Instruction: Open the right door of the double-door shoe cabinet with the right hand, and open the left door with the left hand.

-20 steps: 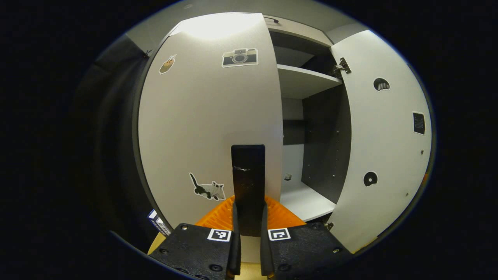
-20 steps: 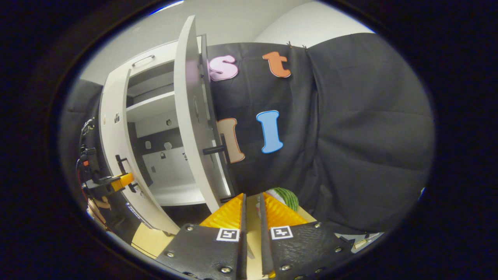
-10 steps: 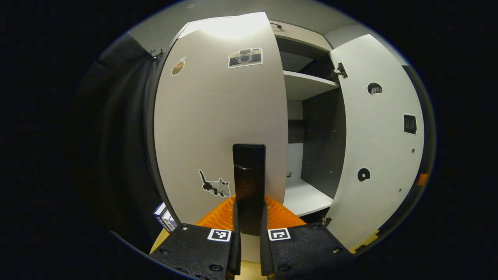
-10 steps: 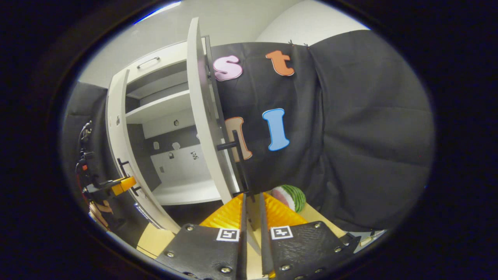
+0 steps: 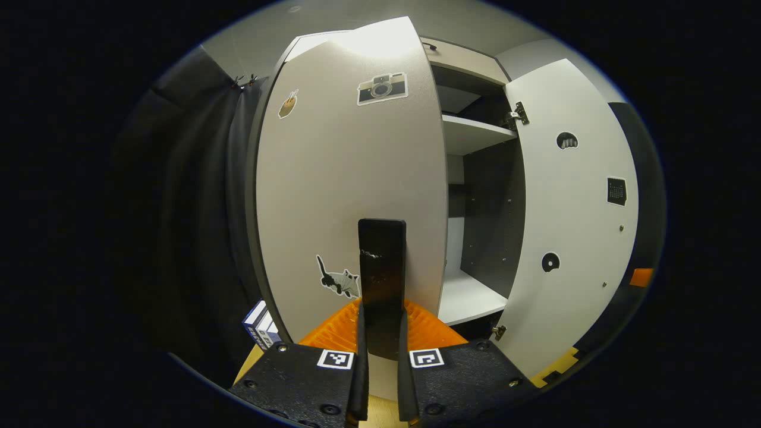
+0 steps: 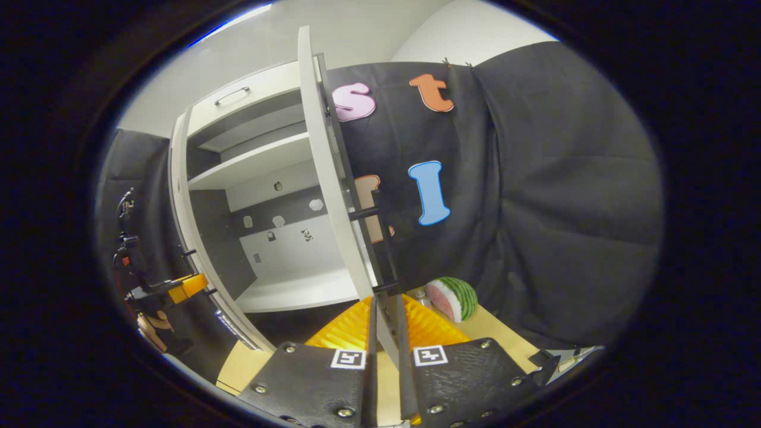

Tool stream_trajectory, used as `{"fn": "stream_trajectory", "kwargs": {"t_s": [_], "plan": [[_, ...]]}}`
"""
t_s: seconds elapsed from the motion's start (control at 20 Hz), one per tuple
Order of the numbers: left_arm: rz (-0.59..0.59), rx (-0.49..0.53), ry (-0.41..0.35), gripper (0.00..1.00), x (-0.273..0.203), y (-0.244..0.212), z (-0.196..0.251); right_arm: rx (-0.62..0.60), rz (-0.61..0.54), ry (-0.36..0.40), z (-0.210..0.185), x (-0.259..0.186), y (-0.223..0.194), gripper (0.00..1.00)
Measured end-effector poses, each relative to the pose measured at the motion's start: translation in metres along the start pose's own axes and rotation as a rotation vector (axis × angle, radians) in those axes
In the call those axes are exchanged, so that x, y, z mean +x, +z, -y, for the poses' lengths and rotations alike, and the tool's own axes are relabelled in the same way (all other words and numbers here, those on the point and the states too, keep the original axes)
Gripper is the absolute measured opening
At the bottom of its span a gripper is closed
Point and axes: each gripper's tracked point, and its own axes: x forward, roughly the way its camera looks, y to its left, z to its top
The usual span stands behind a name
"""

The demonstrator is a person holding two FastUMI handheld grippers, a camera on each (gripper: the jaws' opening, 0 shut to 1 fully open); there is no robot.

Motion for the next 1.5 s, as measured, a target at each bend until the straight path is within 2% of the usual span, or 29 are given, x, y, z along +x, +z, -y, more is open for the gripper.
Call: {"fn": "stream_trajectory", "kwargs": {"t_s": [0.3,0.7,1.05,1.3,1.5], "plan": [[-0.003,-0.009,0.013,0.20,-0.022,-0.002,-0.016,0.000,-0.029,0.052,-0.009,-0.004,-0.005,0.15],[-0.005,-0.011,0.056,0.19,-0.048,-0.005,-0.042,-0.014,-0.056,0.125,-0.042,-0.003,-0.019,0.15],[-0.020,0.008,0.120,0.13,-0.065,-0.007,-0.067,-0.004,-0.080,0.172,-0.058,-0.002,-0.029,0.15],[-0.031,0.010,0.203,0.04,-0.082,-0.008,-0.105,-0.008,-0.098,0.211,-0.074,-0.001,-0.037,0.15],[-0.025,-0.003,0.229,0.01,-0.089,-0.010,-0.125,-0.017,-0.108,0.243,-0.088,0.001,-0.040,0.15]]}}
